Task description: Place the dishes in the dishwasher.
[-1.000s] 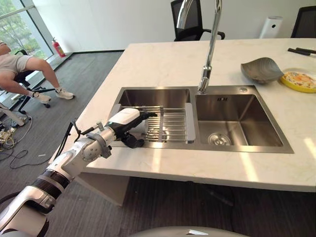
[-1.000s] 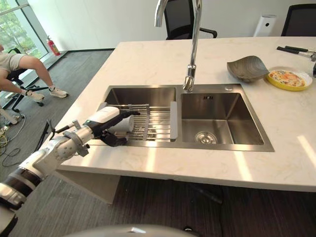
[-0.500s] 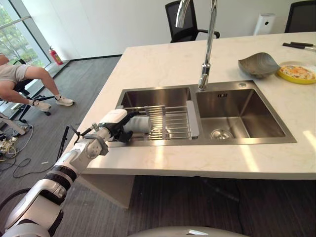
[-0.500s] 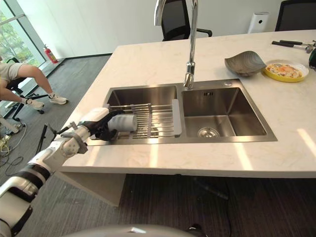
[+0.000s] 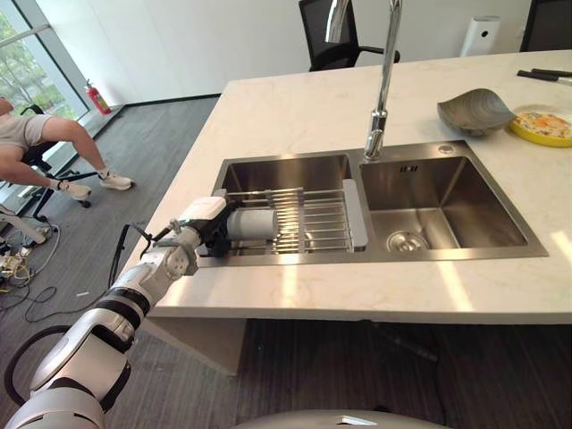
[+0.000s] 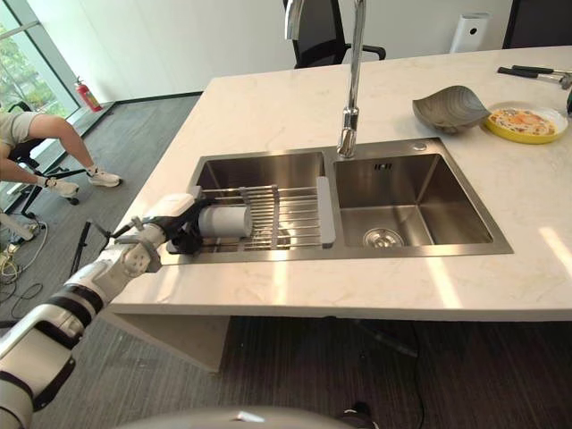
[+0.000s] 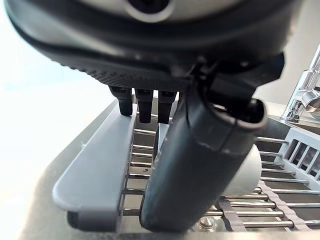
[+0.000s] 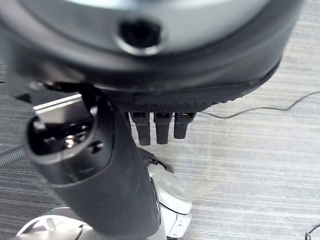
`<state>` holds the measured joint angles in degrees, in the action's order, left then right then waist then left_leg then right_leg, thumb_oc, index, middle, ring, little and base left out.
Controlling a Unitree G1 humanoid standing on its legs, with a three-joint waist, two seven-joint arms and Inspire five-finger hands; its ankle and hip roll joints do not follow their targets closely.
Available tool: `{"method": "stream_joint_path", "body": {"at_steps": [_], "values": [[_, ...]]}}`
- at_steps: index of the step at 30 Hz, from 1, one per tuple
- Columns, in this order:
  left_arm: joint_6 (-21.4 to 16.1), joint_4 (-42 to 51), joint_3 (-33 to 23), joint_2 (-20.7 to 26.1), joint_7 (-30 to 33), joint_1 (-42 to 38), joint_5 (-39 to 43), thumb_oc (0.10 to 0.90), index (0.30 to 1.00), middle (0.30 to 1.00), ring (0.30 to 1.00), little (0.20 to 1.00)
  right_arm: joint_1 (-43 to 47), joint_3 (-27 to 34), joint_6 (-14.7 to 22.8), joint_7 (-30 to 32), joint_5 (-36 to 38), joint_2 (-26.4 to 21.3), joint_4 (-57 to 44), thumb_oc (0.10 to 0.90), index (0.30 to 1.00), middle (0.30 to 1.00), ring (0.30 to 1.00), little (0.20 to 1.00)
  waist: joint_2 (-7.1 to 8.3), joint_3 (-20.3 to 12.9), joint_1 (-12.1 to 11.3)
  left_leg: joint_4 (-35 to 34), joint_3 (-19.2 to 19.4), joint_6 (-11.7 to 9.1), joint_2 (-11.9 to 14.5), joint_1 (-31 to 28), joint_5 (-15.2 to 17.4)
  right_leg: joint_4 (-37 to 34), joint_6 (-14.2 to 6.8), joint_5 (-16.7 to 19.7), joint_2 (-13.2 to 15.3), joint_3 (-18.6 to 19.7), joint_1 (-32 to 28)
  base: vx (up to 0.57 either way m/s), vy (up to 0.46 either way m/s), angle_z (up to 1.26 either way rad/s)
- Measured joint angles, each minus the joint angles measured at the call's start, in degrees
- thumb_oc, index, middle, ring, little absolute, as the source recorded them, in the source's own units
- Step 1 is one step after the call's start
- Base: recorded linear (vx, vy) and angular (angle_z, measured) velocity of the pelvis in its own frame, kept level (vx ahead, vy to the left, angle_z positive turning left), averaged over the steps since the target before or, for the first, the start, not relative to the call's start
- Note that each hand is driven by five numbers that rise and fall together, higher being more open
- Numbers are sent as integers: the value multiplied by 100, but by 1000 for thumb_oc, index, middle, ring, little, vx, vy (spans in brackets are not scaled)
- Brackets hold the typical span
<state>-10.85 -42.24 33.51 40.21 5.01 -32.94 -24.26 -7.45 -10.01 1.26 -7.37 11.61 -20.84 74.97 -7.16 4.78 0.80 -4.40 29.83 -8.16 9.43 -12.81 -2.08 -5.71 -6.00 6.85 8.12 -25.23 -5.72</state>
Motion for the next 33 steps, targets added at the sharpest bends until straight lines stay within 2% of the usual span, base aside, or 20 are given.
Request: {"method": "stream_joint_path", "body": {"at_steps": [10,13,18,33], "values": [[30,-251,416,-26,36,-440,-4,800,900,900,900,900,75,8,2,2,48,1,16,800,900,900,900,900,13,94,3,58,9,48,12,96,65,56,-2,2,21,-4,103,0,0,0],[46,-308,407,-18,80,-450,-15,800,900,900,900,900,-98,206,105,-132,200,-18,-46,800,900,900,900,900,35,111,78,70,58,63,-17,104,74,101,-7,4,56,35,150,-11,-8,-3],[167,-301,404,-18,277,-463,-129,800,900,900,900,900,-69,218,56,-114,200,7,24,800,900,900,900,900,66,159,142,71,119,73,-21,152,81,168,-4,3,71,104,284,-7,-4,-9],[174,-260,405,-29,558,-461,-563,800,900,900,900,900,-73,218,64,-71,201,26,14,800,900,900,900,900,88,263,145,73,136,91,-28,151,92,167,-5,3,75,109,283,0,0,0]]}}
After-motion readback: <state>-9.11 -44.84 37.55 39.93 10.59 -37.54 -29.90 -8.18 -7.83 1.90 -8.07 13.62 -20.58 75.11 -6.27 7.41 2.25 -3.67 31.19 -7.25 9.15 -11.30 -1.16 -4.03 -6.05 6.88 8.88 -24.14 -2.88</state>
